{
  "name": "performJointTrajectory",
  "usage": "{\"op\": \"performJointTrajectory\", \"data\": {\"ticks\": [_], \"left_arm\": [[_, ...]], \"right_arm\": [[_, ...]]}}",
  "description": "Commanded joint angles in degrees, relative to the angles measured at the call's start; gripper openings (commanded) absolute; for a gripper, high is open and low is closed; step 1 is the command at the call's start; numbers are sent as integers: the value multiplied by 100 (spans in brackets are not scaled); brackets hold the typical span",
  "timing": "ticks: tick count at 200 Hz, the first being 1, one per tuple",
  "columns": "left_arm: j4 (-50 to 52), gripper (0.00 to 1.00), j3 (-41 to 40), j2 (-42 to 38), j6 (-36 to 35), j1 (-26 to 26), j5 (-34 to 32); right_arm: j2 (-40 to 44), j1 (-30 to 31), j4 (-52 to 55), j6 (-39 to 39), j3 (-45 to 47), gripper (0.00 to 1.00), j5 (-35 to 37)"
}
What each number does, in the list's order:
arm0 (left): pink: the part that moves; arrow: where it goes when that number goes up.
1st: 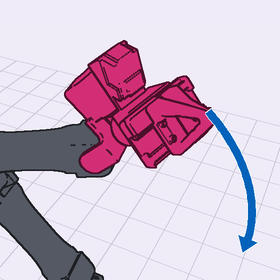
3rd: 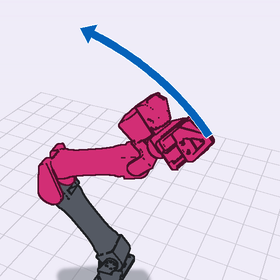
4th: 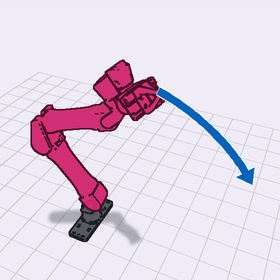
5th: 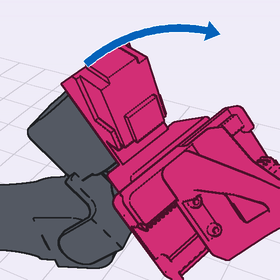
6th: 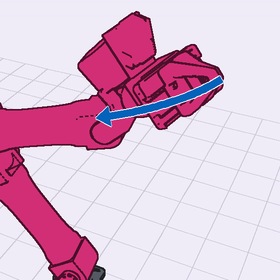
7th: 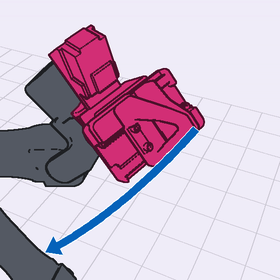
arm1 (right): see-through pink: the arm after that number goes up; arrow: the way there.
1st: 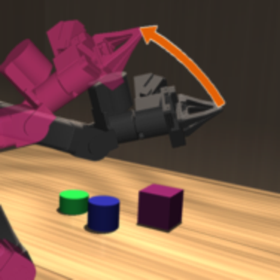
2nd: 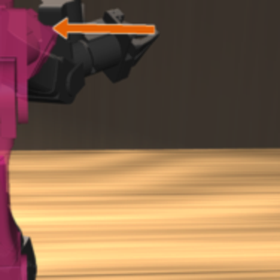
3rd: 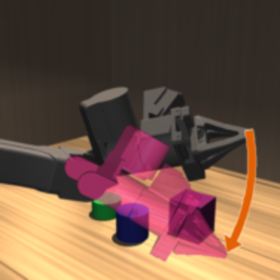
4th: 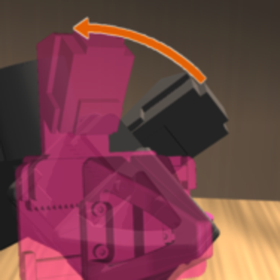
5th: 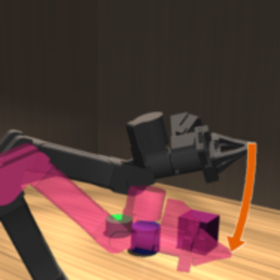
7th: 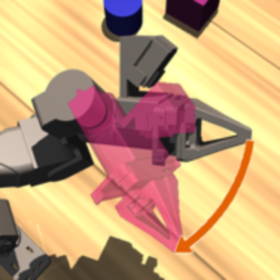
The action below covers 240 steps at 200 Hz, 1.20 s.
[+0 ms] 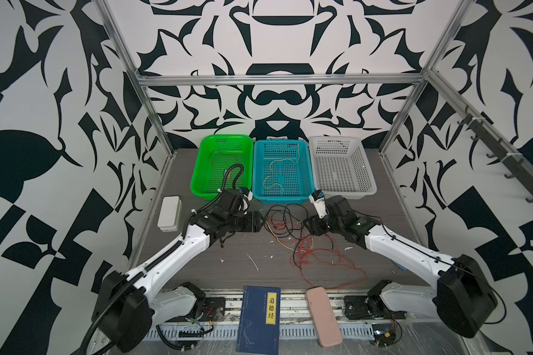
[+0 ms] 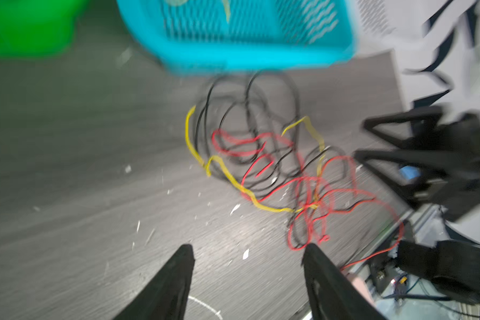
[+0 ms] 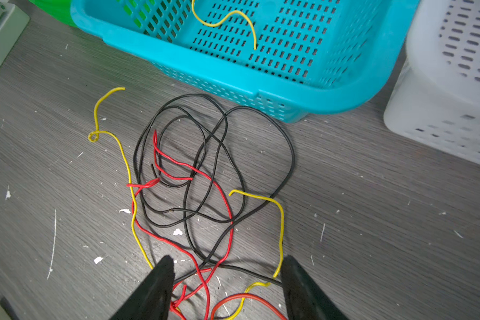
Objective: Untangle and sort cables by color
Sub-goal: Untie the cable.
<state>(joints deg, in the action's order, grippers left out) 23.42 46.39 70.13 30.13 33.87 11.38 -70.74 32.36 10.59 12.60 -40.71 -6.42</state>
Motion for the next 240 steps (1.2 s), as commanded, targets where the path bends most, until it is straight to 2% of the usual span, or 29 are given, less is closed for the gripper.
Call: {"op": "performJointTrajectory", "data": {"ticks": [1, 41, 91, 121, 128, 141, 160, 187, 240], "left_arm": [[-604, 63, -236, 614, 652, -12, 304], [-1279, 61, -308, 1342, 747, -21, 141], [-1789, 62, -29, 1654, 805, -57, -23], [-2009, 59, 170, 1976, 758, -73, -54], [-2025, 56, 219, 2069, 742, -77, -57], [-2054, 46, 320, 2239, 676, -86, 4], [-2087, 21, 448, 2422, 635, -126, 320], [-2055, 0, 496, 2392, 613, -126, 501], [-1378, 0, 551, 1315, 386, -126, 592]], "right_arm": [[92, -19, -198, 161, -251, 64, -62], [236, -19, -180, 185, -157, 64, -9], [236, -18, -182, 188, -87, 64, -12], [255, -19, -198, 196, -61, 64, 0], [265, -19, -207, 194, -52, 64, 6], [278, -19, -216, 198, -34, 64, 5], [310, -19, -202, 199, -33, 64, 1], [374, -19, -189, 161, 19, 64, 34], [352, -21, -41, -103, 65, 64, 33]]}}
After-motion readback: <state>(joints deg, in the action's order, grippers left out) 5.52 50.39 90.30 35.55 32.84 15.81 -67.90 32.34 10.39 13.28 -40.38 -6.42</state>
